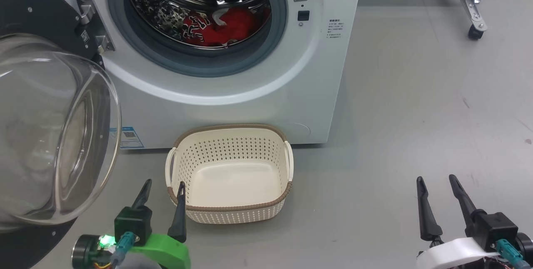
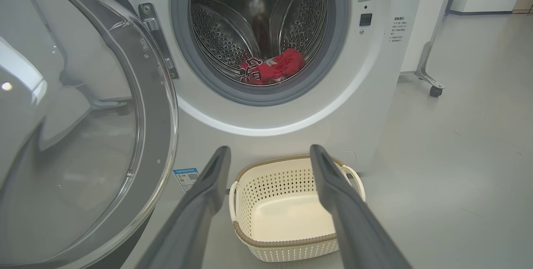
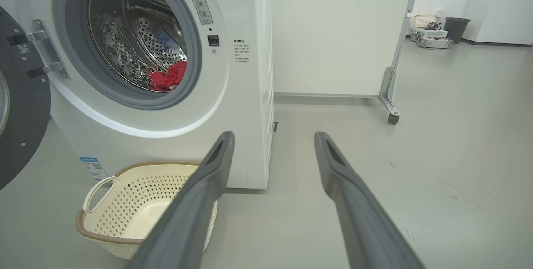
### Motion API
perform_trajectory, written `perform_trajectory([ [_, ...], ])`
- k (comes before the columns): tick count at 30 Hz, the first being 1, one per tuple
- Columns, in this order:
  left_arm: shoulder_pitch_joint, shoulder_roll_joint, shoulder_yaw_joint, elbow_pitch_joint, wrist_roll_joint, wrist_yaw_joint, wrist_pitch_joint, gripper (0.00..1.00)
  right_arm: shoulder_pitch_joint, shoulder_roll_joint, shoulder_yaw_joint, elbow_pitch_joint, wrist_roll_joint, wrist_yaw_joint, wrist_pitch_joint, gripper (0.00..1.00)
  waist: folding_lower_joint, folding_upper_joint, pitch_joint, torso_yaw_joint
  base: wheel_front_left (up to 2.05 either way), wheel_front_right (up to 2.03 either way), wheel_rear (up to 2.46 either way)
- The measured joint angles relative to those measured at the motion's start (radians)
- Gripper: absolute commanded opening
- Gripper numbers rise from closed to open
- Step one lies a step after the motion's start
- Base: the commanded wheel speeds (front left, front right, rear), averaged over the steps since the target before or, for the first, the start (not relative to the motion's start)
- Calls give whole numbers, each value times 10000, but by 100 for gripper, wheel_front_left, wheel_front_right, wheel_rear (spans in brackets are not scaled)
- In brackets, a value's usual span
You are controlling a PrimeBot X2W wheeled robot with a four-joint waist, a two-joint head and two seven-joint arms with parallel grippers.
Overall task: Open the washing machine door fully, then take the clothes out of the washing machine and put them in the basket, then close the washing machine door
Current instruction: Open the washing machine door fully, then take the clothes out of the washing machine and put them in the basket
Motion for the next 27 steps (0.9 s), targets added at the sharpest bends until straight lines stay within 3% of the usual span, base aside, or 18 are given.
perform_trajectory([
  [27,50,0,-245,-330,10,88,163,100,113,6,-27,-33,2,0,0,100,0,0,-43,-32,9,-13,4],
])
